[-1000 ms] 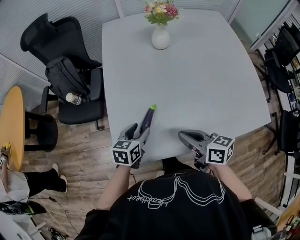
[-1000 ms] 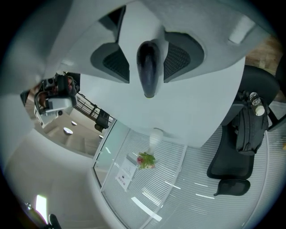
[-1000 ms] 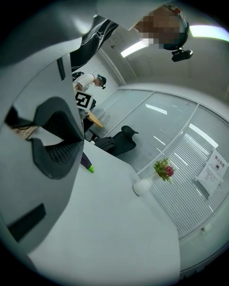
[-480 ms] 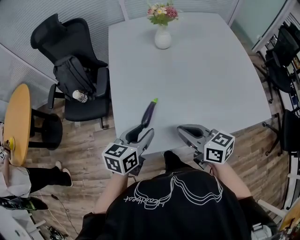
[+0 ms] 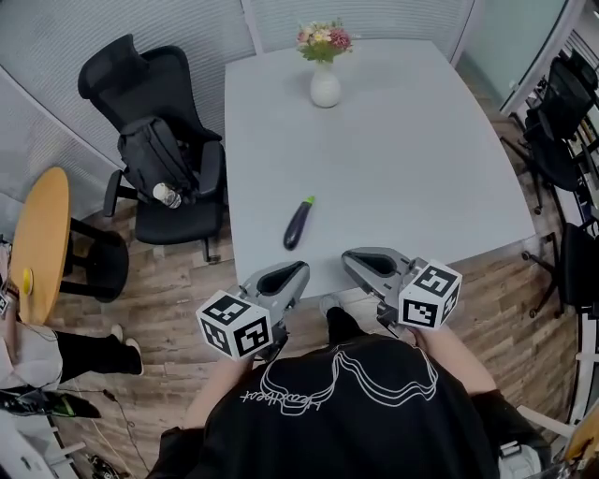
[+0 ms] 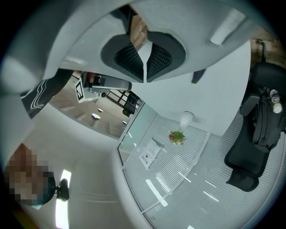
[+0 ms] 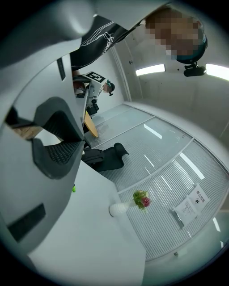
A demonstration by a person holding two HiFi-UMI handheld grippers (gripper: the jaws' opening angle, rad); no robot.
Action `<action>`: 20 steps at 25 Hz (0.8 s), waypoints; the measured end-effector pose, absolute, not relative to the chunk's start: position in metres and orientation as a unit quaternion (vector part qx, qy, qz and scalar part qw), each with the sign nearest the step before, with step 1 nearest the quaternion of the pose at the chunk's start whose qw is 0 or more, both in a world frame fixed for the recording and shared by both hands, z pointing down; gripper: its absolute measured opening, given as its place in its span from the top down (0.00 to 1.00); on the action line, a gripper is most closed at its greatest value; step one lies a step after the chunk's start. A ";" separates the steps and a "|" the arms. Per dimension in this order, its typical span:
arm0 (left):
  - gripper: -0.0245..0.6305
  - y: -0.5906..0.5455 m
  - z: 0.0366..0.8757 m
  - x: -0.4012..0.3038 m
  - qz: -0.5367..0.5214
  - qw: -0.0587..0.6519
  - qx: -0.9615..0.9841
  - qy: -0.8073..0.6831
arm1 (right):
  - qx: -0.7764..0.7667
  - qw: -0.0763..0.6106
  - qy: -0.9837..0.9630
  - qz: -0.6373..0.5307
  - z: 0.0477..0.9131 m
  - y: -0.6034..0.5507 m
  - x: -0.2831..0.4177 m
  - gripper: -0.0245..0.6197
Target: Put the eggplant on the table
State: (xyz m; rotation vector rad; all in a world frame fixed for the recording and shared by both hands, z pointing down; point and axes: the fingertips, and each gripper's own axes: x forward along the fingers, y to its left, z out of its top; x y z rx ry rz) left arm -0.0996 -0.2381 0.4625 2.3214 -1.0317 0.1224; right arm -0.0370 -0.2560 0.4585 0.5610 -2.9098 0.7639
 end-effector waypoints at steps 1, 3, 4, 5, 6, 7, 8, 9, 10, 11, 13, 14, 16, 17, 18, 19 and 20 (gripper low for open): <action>0.92 -0.235 0.459 -0.097 0.047 0.290 0.874 -0.387 | 0.181 0.039 -0.951 0.248 0.455 -0.253 -0.037 0.95; 0.93 -0.229 0.450 -0.093 0.048 0.278 0.878 -0.388 | 0.177 0.038 -0.953 0.245 0.447 -0.247 -0.036 0.95; 0.93 -0.228 0.446 -0.093 0.047 0.273 0.879 -0.388 | 0.173 0.038 -0.953 0.244 0.445 -0.244 -0.036 0.95; 0.93 -0.226 0.443 -0.092 0.046 0.270 0.880 -0.388 | 0.169 0.039 -0.954 0.244 0.443 -0.241 -0.037 0.95; 0.93 -0.225 0.440 -0.092 0.045 0.268 0.881 -0.388 | 0.166 0.040 -0.955 0.243 0.442 -0.238 -0.038 0.95; 0.93 -0.224 0.438 -0.092 0.044 0.267 0.881 -0.388 | 0.163 0.040 -0.956 0.241 0.441 -0.236 -0.039 0.95; 0.93 -0.223 0.436 -0.092 0.043 0.266 0.881 -0.388 | 0.162 0.039 -0.956 0.240 0.440 -0.234 -0.040 0.95; 0.93 -0.222 0.435 -0.092 0.043 0.265 0.882 -0.388 | 0.161 0.039 -0.957 0.239 0.440 -0.233 -0.040 0.95; 0.93 -0.221 0.435 -0.092 0.044 0.263 0.882 -0.389 | 0.161 0.038 -0.957 0.239 0.439 -0.232 -0.039 0.95; 0.93 -0.220 0.435 -0.092 0.045 0.262 0.882 -0.389 | 0.162 0.037 -0.956 0.240 0.439 -0.231 -0.039 0.95; 0.93 -0.219 0.434 -0.092 0.047 0.260 0.882 -0.390 | 0.163 0.036 -0.956 0.241 0.438 -0.230 -0.039 0.95; 0.93 -0.219 0.434 -0.092 0.047 0.260 0.882 -0.390 | 0.163 0.035 -0.956 0.241 0.437 -0.230 -0.039 0.95; 0.93 -0.218 0.433 -0.092 0.047 0.258 0.883 -0.389 | 0.165 0.034 -0.956 0.240 0.436 -0.230 -0.038 0.95; 0.93 -0.218 0.432 -0.091 0.047 0.257 0.884 -0.388 | 0.166 0.034 -0.956 0.240 0.436 -0.230 -0.037 0.95; 0.93 -0.217 0.432 -0.090 0.046 0.256 0.884 -0.388 | 0.167 0.034 -0.956 0.241 0.436 -0.229 -0.036 0.95; 0.93 -0.216 0.432 -0.089 0.046 0.254 0.885 -0.388 | 0.168 0.034 -0.955 0.241 0.437 -0.228 -0.035 0.95; 0.93 -0.215 0.431 -0.089 0.046 0.253 0.885 -0.388 | 0.168 0.035 -0.955 0.241 0.437 -0.227 -0.035 0.95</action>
